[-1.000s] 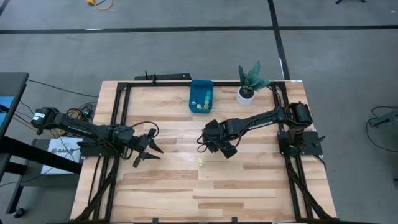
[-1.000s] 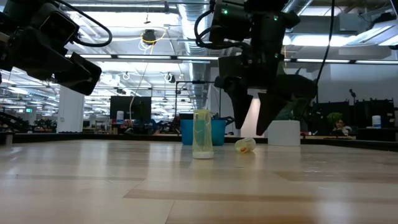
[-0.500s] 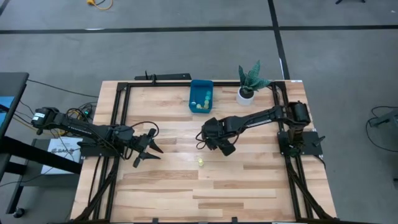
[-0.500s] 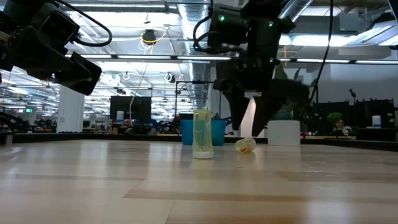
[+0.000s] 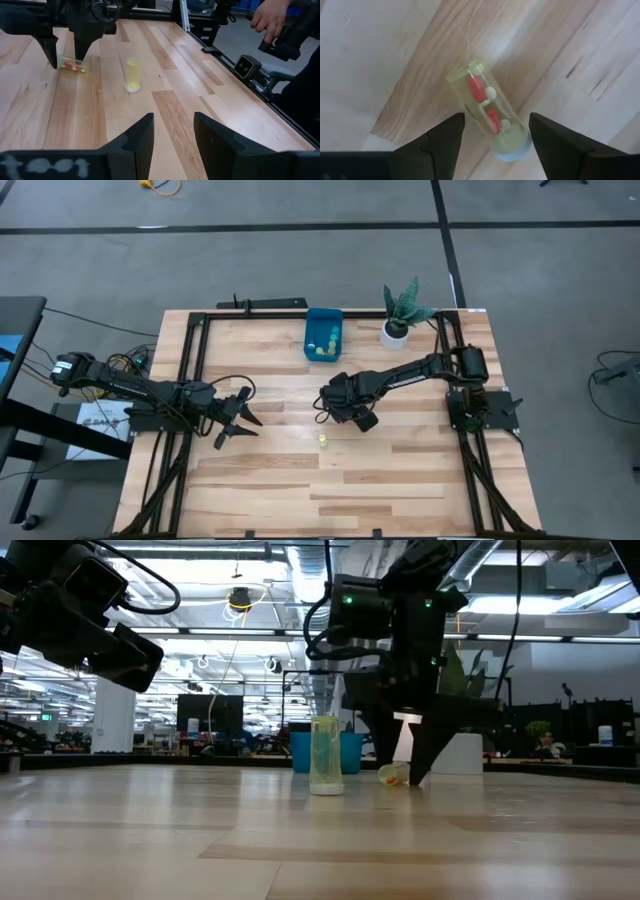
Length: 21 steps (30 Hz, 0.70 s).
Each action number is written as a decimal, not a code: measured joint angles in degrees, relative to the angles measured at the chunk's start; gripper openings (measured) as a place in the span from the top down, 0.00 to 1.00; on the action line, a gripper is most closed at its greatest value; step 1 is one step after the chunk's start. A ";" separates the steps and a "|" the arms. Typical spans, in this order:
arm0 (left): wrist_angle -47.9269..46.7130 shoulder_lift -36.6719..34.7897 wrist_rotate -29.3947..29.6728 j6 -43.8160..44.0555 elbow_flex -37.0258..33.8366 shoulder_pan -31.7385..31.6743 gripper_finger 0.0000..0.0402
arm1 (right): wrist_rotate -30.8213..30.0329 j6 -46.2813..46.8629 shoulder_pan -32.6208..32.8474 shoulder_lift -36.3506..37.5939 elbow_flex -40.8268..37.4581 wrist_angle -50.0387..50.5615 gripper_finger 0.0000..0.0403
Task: Pick and place pill bottles into a basket
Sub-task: Put the top yellow pill bottle into the blue container
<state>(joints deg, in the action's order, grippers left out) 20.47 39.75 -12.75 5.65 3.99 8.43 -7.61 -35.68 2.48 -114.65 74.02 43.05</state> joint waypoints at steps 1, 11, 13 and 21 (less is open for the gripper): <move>0.00 0.00 0.00 0.00 0.00 0.00 0.68 | 0.03 0.84 -0.08 0.02 0.05 0.04 0.45; -0.02 0.00 0.00 0.00 0.00 0.00 0.68 | 0.82 6.01 -0.72 -0.43 2.20 2.01 0.65; -0.02 0.00 0.00 -0.02 0.00 0.00 0.68 | 0.45 7.33 -0.72 -0.60 2.87 1.49 0.70; -0.02 0.00 0.02 -0.07 0.00 0.00 0.68 | -0.03 8.29 -1.05 -0.55 8.54 7.87 0.80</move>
<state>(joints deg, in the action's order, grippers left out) 20.45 39.75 -12.74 5.58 3.99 8.43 -7.64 -27.39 1.43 -115.20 82.55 50.92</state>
